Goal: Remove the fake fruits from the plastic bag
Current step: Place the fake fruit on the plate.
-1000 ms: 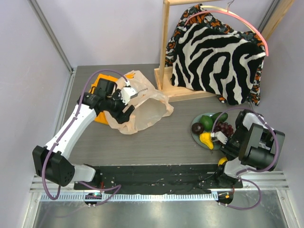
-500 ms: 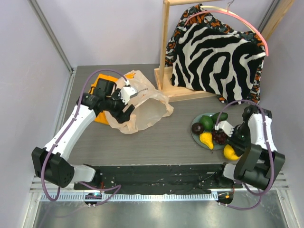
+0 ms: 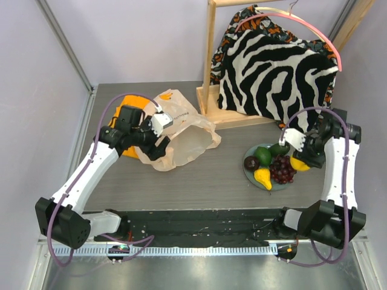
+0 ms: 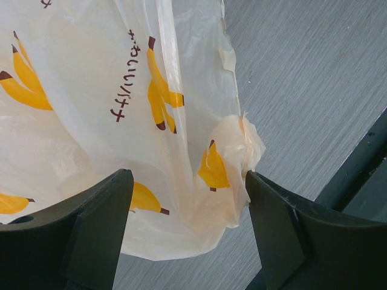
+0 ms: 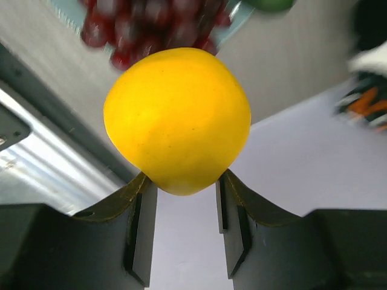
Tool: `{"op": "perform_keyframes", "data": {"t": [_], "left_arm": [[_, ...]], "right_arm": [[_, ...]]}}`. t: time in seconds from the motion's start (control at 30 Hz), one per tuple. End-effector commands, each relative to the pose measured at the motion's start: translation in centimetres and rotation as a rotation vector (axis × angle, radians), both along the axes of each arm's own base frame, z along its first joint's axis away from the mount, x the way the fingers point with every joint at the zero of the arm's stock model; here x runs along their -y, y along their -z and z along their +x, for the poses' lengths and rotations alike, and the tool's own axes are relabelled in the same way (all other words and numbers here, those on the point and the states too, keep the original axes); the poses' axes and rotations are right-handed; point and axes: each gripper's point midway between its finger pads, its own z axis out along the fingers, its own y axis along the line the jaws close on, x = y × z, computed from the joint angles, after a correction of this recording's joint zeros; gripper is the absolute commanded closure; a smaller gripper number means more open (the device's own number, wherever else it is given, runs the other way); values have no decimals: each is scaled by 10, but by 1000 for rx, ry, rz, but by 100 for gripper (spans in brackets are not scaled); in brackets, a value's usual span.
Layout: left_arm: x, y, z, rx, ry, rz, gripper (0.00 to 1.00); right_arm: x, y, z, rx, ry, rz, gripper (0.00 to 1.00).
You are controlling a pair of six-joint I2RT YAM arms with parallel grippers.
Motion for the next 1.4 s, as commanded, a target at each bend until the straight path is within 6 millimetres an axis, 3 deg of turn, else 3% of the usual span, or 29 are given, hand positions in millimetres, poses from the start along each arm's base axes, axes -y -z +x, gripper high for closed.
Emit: {"op": "perform_keyframes", "data": {"t": [0.0, 0.03, 0.13, 0.27, 0.43, 0.5, 0.67, 0.7, 0.83, 0.9, 0.93, 1.07, 1.1, 1.17, 1.23, 1.3, 1.37], "left_arm": [[7, -10, 1, 51, 0, -59, 21], [7, -10, 0, 52, 2, -60, 21], [5, -12, 0, 64, -8, -55, 21], [1, -15, -2, 77, -7, -40, 21], [-3, -15, -4, 84, -11, -26, 21], [-3, -14, -5, 77, -12, -31, 21], [-5, -14, -2, 74, -26, -34, 21], [-4, -15, -2, 75, -24, -36, 21], [-4, -15, -2, 77, -24, -37, 19], [-4, -16, -2, 79, -26, -38, 14], [-4, -17, -2, 83, -26, -40, 1], [-4, -24, -2, 98, -25, -44, 0], [-4, -28, -1, 108, -24, -47, 0], [-2, -39, -2, 122, -23, -65, 0], [2, -63, -1, 156, -20, -107, 0], [5, -88, 1, 193, -21, -143, 0], [6, -105, 7, 215, -71, -177, 0]], "right_arm": [[-69, -26, 1, 41, -117, 173, 82], [-87, -23, 6, 35, -170, 181, 82], [-109, -8, 19, 36, -176, 186, 82], [-120, 13, 39, 43, -174, 161, 82], [-106, 37, 46, 26, -185, 74, 81], [-102, 43, 45, 13, -181, 49, 75], [-90, 55, 51, 20, -133, -11, 69], [-90, 54, 51, 21, -132, -9, 60], [-99, 44, 51, 69, -136, 38, 31], [-101, 32, 51, 105, -139, 49, 25], [-102, 27, 51, 119, -135, 56, 23], [-117, -10, 47, 168, -130, 141, 22], [-121, -33, 53, 229, -122, 168, 22], [-131, -54, 58, 284, -55, 250, 20], [-137, -81, 71, 392, 58, 329, 17], [-141, -90, 78, 446, 145, 395, 1], [-149, -103, 89, 519, 282, 502, 1]]}}
